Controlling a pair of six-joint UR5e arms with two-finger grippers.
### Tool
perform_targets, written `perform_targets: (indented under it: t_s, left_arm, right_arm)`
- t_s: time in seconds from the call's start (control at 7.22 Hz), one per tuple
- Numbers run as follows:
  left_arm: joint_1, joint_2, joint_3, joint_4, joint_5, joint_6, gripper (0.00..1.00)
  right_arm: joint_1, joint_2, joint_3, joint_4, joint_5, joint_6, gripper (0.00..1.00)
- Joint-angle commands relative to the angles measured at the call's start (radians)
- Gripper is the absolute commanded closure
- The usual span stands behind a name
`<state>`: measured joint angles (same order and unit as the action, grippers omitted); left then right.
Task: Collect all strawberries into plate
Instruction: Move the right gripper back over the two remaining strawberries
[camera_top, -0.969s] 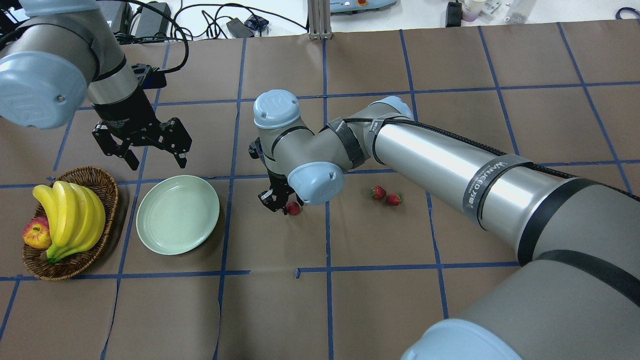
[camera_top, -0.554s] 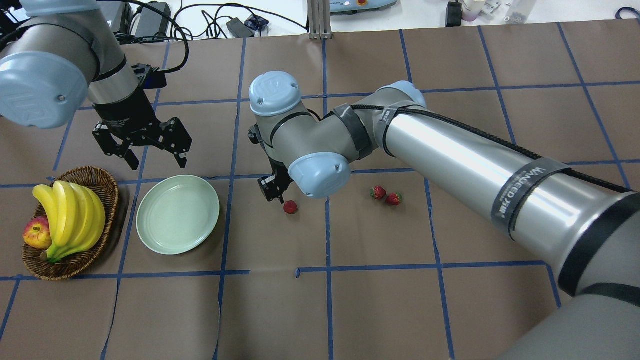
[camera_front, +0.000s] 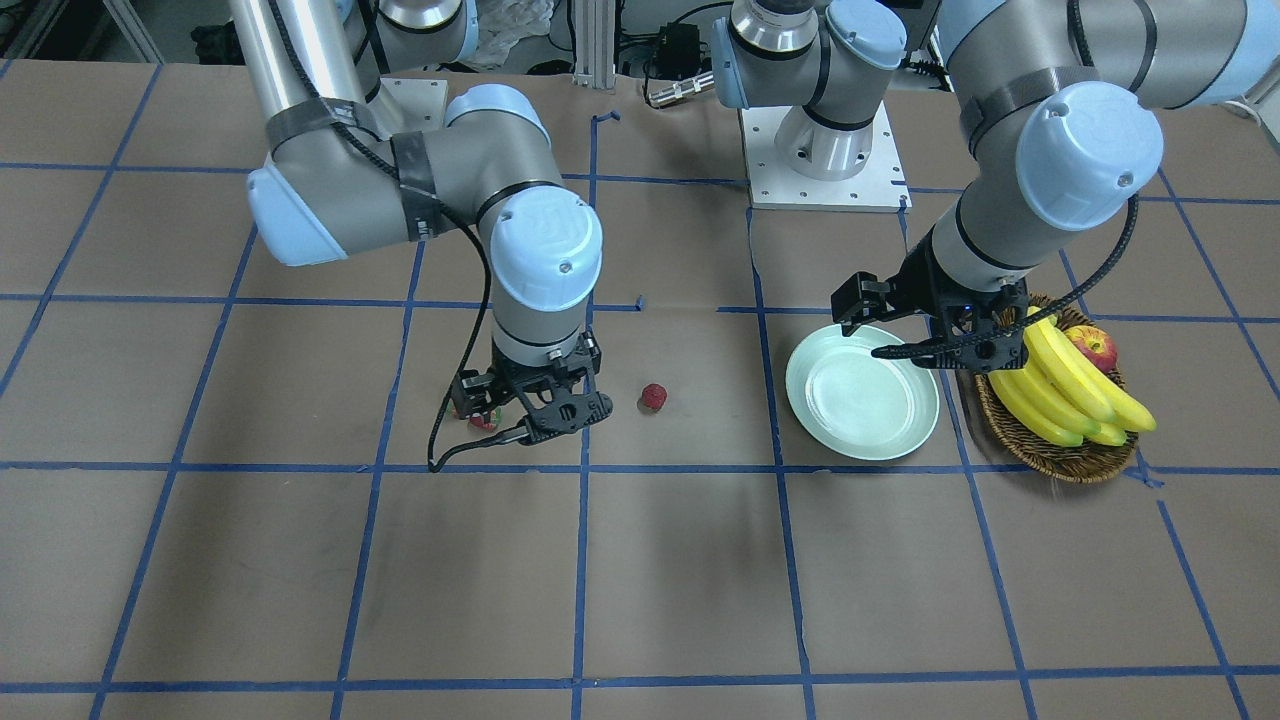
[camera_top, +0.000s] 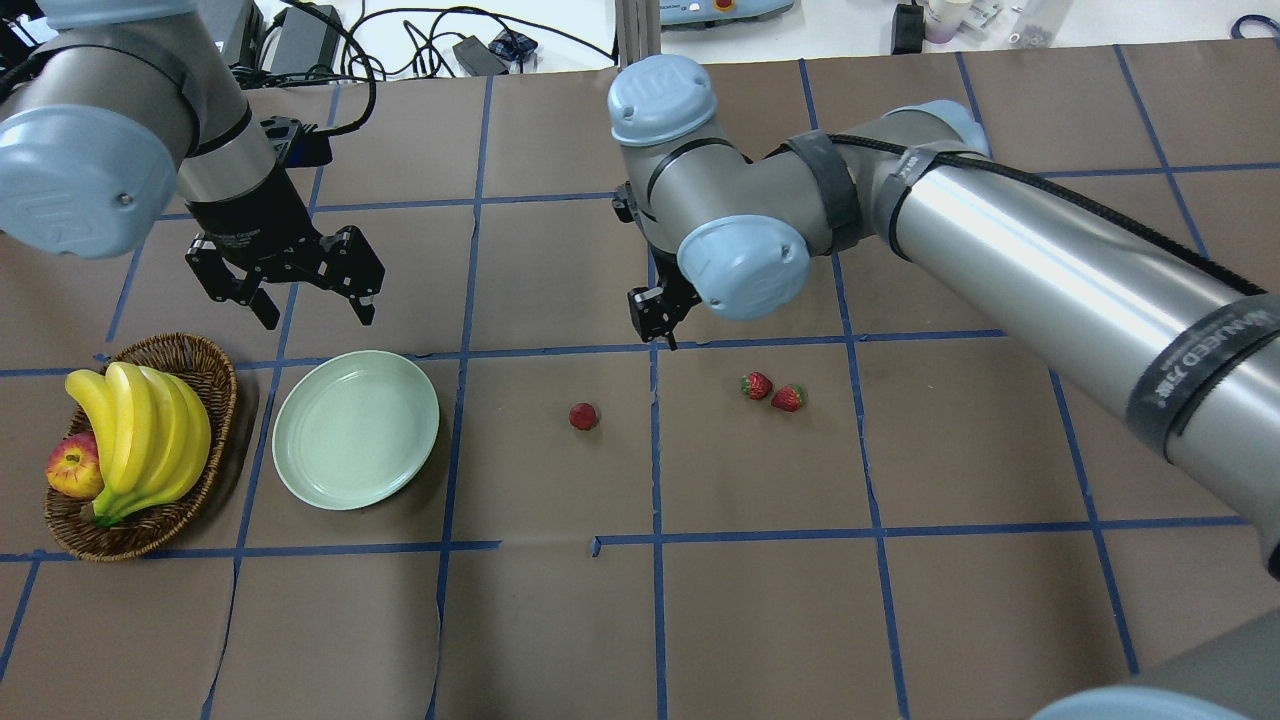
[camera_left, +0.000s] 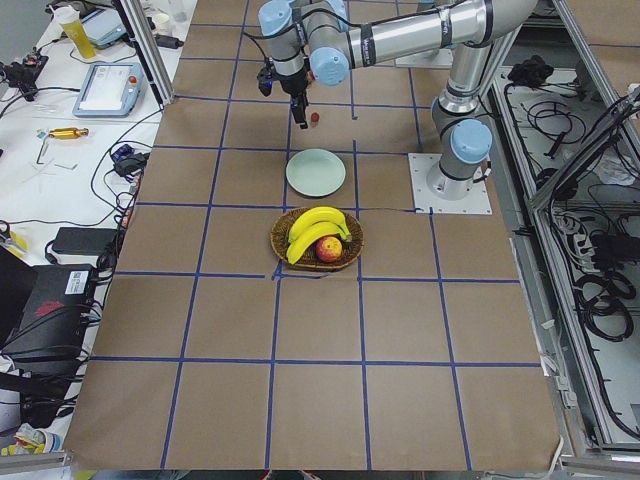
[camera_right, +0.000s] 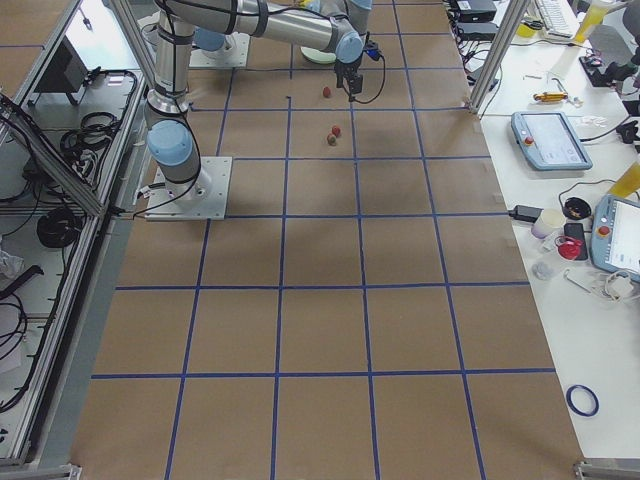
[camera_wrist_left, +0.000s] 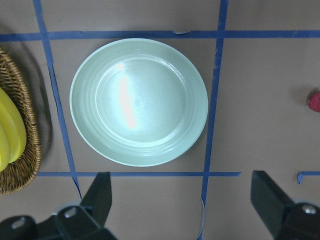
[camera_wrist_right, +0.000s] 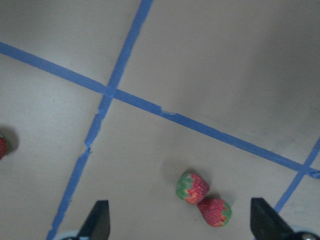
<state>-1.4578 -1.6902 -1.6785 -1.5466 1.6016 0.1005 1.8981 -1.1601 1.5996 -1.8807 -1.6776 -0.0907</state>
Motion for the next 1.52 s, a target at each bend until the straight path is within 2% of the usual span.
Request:
perform_targets:
  t_s: [0.0, 0.14, 0.28, 0.55, 0.83, 0.97, 1.11, 1.25, 1.38]
  left_arm:
    - [-0.010, 0.003, 0.000, 0.002, -0.003, -0.001, 0.00]
    - [-0.010, 0.003, 0.000, 0.002, -0.003, -0.001, 0.00]
    - [-0.010, 0.001, 0.000, 0.002, -0.002, -0.001, 0.00]
    - [-0.012, -0.002, -0.001, 0.002, -0.002, -0.001, 0.00]
    - [-0.012, -0.002, -0.001, 0.002, -0.002, -0.001, 0.00]
    - [-0.012, -0.002, -0.001, 0.002, -0.002, -0.001, 0.00]
    - [-0.012, -0.002, -0.003, 0.002, -0.002, -0.001, 0.00]
    - [-0.010, -0.002, -0.003, 0.003, 0.000, -0.001, 0.00]
    - [-0.012, -0.003, -0.004, 0.002, -0.002, -0.004, 0.00]
  right_arm:
    - [-0.056, 0.005, 0.051, 0.009, 0.002, -0.258, 0.00]
    - [-0.056, 0.006, 0.090, 0.000, 0.024, -0.274, 0.00]
    - [-0.056, 0.014, 0.120, -0.030, 0.085, -0.324, 0.01]
    - [-0.056, 0.043, 0.128, -0.037, 0.091, -0.372, 0.03]
    - [-0.056, 0.062, 0.129, -0.060, 0.076, -0.409, 0.11]
    - [-0.056, 0.075, 0.131, -0.075, 0.075, -0.411, 0.19]
    - [-0.056, 0.077, 0.131, -0.075, 0.073, -0.411, 0.33]
    - [-0.056, 0.077, 0.131, -0.075, 0.046, -0.411, 0.52]
    - [-0.056, 0.079, 0.131, -0.074, 0.044, -0.408, 0.90]
